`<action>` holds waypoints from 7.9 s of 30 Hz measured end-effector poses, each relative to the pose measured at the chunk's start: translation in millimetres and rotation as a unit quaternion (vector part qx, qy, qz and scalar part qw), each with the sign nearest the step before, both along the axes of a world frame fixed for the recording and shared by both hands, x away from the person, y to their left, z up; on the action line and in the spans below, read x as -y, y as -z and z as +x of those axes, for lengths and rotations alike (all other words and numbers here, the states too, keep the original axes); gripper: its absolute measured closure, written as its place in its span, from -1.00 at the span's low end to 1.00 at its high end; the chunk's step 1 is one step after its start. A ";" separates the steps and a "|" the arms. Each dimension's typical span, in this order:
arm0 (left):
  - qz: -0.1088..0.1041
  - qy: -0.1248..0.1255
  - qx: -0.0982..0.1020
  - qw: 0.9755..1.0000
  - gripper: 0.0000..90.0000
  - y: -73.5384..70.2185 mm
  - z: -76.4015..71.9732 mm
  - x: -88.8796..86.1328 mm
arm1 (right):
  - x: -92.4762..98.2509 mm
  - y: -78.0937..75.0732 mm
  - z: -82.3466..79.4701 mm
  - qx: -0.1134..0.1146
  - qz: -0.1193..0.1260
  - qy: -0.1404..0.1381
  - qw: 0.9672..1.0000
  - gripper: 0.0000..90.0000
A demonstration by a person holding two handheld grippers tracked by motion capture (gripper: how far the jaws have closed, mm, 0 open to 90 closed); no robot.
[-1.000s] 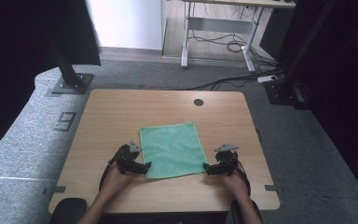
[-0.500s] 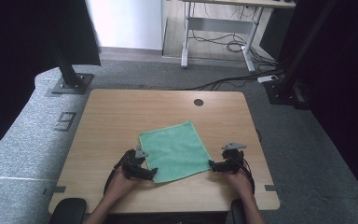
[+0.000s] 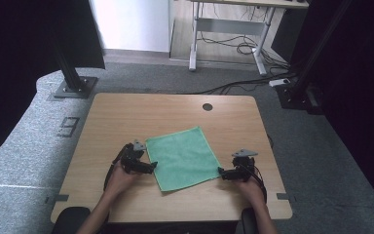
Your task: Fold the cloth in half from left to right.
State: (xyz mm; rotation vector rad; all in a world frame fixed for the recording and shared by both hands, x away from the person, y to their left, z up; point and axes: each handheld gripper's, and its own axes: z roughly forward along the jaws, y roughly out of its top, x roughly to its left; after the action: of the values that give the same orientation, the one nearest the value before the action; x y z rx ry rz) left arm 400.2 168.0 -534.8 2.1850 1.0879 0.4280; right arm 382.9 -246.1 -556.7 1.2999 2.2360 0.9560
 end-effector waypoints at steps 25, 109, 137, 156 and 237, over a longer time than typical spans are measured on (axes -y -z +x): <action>-0.002 -0.065 0.022 0.998 -0.89 -9.8 70.4 -17.8 | -0.1 0.0 0.0 0.000 0.000 0.000 1.000 -1.00; -0.006 -0.095 -0.004 0.995 -0.85 13.1 86.1 -25.5 | -175.4 -40.2 -35.9 -0.041 0.020 -0.287 0.957 -0.66; -0.005 -0.096 -0.005 0.995 -0.85 12.9 85.9 -25.4 | -212.2 -21.3 -58.8 -0.041 -0.027 -0.355 0.933 0.29; -0.032 -0.023 0.018 0.999 0.45 10.8 70.4 -16.9 | -211.0 -22.1 -55.6 -0.036 -0.035 -0.323 0.945 0.84; -0.015 -0.010 0.030 0.999 0.95 -49.9 78.5 27.9 | -155.2 -66.5 -56.6 0.011 0.014 -0.277 0.961 0.93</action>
State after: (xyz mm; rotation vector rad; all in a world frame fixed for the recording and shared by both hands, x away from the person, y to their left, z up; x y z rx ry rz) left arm 478.7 140.1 -484.9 2.1232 1.0780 0.4819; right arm 326.3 -91.0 -490.3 0.6624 2.6327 1.1764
